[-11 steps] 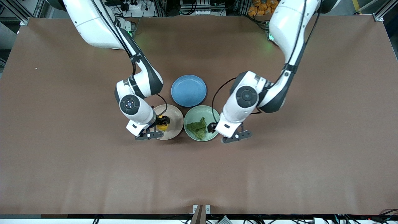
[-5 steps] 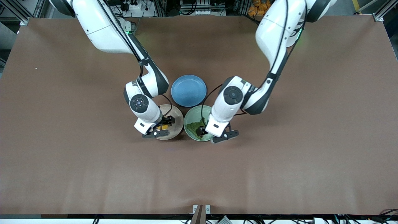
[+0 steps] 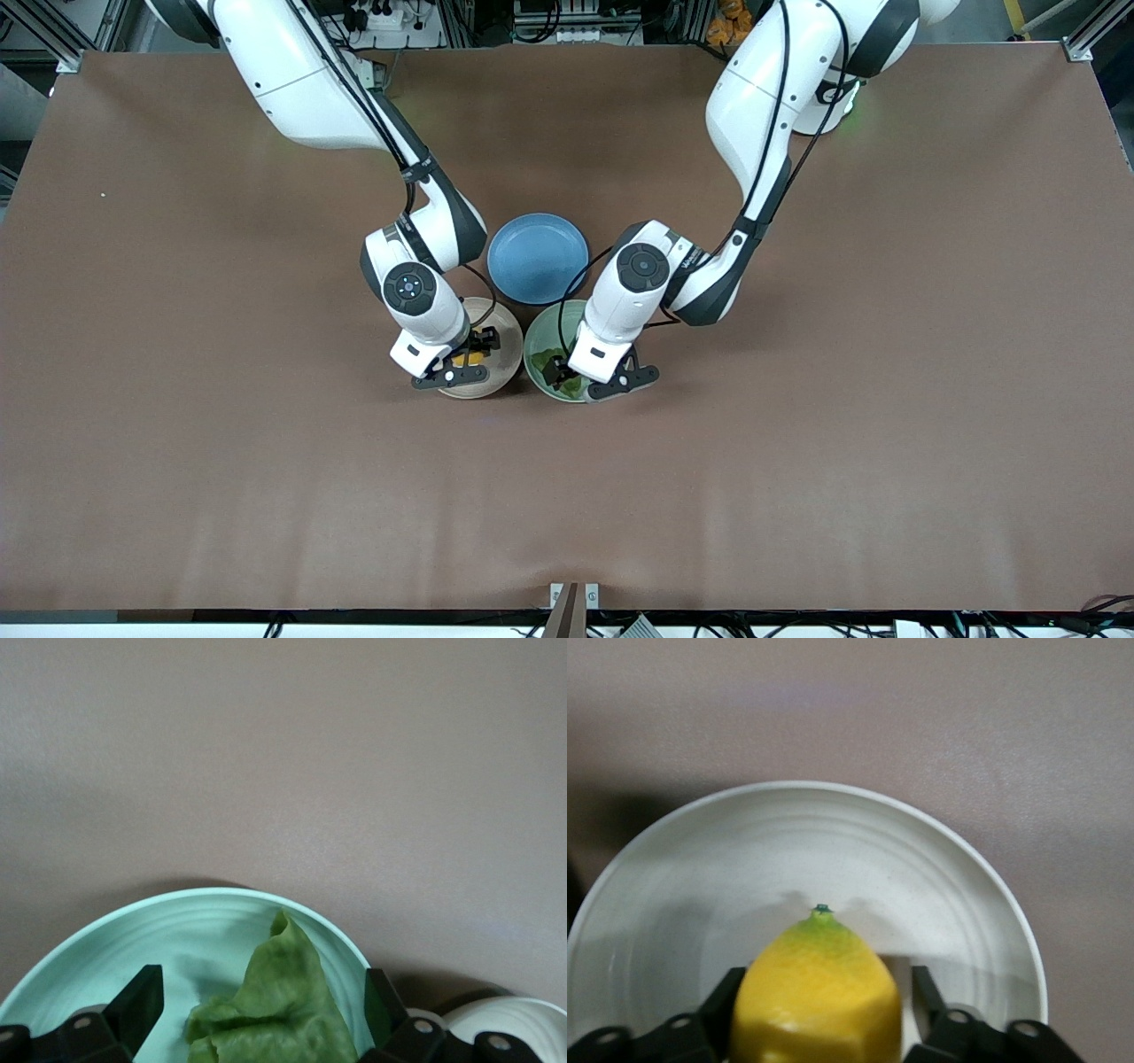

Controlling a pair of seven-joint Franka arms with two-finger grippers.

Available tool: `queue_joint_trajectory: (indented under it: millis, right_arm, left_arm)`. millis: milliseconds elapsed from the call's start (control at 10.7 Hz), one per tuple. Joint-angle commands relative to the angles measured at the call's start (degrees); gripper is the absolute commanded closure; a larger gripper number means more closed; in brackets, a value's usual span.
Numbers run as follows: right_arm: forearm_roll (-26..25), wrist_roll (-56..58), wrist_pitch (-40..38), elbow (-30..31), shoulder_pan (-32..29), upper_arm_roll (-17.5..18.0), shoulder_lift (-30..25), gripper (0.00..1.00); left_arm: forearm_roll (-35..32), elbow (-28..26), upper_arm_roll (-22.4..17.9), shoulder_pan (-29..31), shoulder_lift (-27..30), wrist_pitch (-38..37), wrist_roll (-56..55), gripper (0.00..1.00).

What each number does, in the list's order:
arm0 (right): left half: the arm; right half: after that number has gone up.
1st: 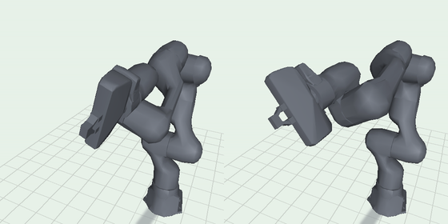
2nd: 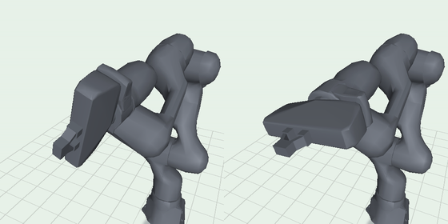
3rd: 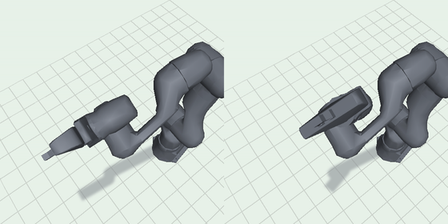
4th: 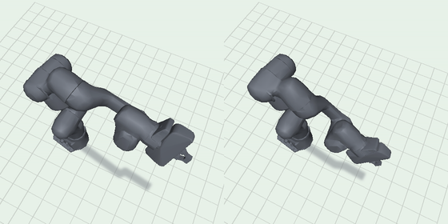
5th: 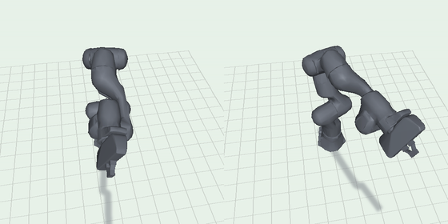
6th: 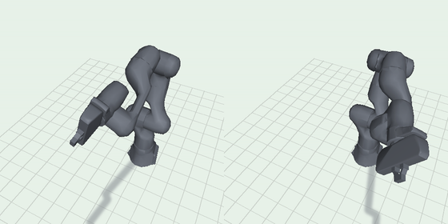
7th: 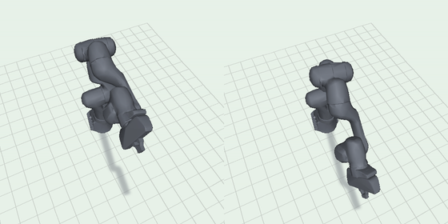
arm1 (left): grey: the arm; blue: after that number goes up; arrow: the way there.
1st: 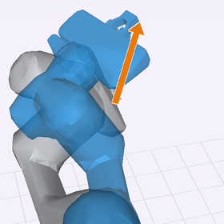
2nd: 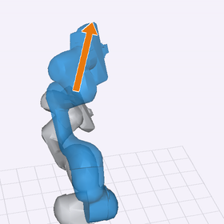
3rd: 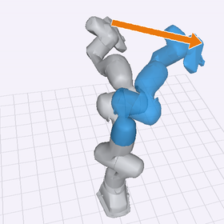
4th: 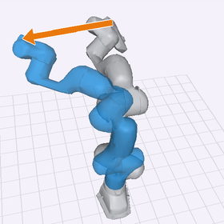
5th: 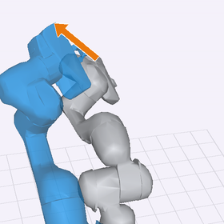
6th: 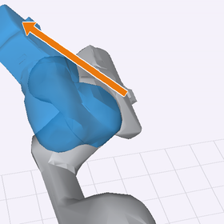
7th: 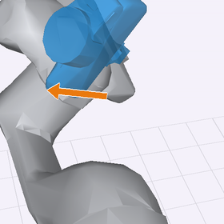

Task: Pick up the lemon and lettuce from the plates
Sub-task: 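Close the right gripper on the lemon while the left gripper grips lettuce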

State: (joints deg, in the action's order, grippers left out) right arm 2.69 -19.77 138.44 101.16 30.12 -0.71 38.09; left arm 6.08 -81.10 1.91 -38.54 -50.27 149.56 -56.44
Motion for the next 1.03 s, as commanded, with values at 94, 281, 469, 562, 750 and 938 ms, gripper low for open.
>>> queue_joint_trajectory:
  millis: [94, 281, 469, 562, 750, 938]
  right_arm:
    - [-1.72, -1.5, -0.02, 0.18, 0.11, -0.52, 0.14, 0.62]
    - [-1.72, -1.41, -0.19, 0.09, -0.06, -0.52, 0.05, 0.73]
    - [-1.72, -1.24, -2.2, -0.7, -0.59, -0.43, -0.3, 0.76]
    - [-1.72, -0.97, -4.3, -1.92, -1.29, -0.43, -0.47, 0.76]
    - [-1.72, -0.71, -8.52, -4.65, -1.91, -0.43, -0.56, 0.76]
    - [-1.37, -0.53, -14.31, -8.68, -3.75, -0.34, -0.65, 0.76]
  left_arm:
    - [0.6, 1.3, -1.04, -2.41, -3.08, 3.72, -3.06, 0.0]
    - [0.6, 1.12, -1.04, -3.72, -3.52, 3.81, -3.24, 0.0]
    - [0.69, 1.04, -1.04, -3.91, -3.43, 3.72, -3.32, 0.0]
    - [0.69, 1.03, -1.04, -3.91, -3.34, 3.72, -3.32, 0.0]
    - [-0.53, 1.03, -1.21, -3.99, -3.43, 3.72, -3.15, 0.0]
    - [-3.0, 0.34, -1.39, -4.08, -3.34, 3.72, -3.15, 0.57]
